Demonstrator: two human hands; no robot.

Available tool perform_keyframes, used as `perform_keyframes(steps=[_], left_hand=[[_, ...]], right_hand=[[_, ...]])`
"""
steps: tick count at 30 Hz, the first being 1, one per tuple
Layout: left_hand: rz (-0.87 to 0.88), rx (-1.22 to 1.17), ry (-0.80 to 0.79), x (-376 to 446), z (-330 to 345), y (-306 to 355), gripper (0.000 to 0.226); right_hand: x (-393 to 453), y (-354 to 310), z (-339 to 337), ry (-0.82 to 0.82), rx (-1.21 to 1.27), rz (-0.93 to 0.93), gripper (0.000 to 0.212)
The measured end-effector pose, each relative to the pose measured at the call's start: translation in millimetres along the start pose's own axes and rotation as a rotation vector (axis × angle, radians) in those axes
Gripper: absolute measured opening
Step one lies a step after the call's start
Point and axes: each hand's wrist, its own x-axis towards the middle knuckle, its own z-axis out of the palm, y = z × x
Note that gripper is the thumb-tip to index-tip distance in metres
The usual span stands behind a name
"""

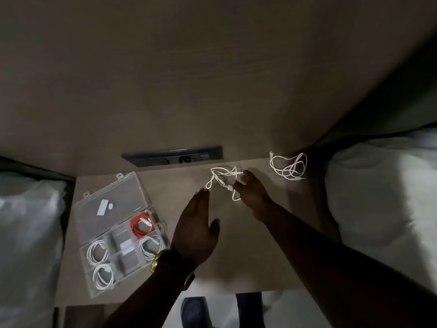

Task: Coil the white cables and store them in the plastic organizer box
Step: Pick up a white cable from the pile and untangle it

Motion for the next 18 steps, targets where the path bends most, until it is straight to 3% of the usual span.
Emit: perform_keyframes(steps=[4, 7, 9, 12, 15, 18], left_hand=[[-0.176, -0.165, 0.028, 22, 13, -10, 0.076], [-0.198, -0.315, 0.134, 41, 8, -21, 0.088], [-0.114, -0.352, 0.17, 44, 7, -27, 0.069], [-0.088, -0.406, 0.194, 41, 16, -27, 0.016], [-0.189, -0.6, 0.138, 36, 23, -28, 0.016], [-0.266, -0.801, 0.056, 32, 28, -36, 0.005]], right_hand=[[5, -18, 8, -0.032, -0.077, -0.148, 0.022], [-28, -25, -4, -0.303, -0.128, -0.403, 0.016], [-52, -27, -17, -0.433, -0.165, -0.497, 0.014], [-67, -48, -43, -0.351, 0.0, -0.528, 0.017], [-55, -71, -63, -0.142, 0.212, -0.514, 0.018], [-46, -76, -58, -0.142, 0.387, -0.454, 0.023]])
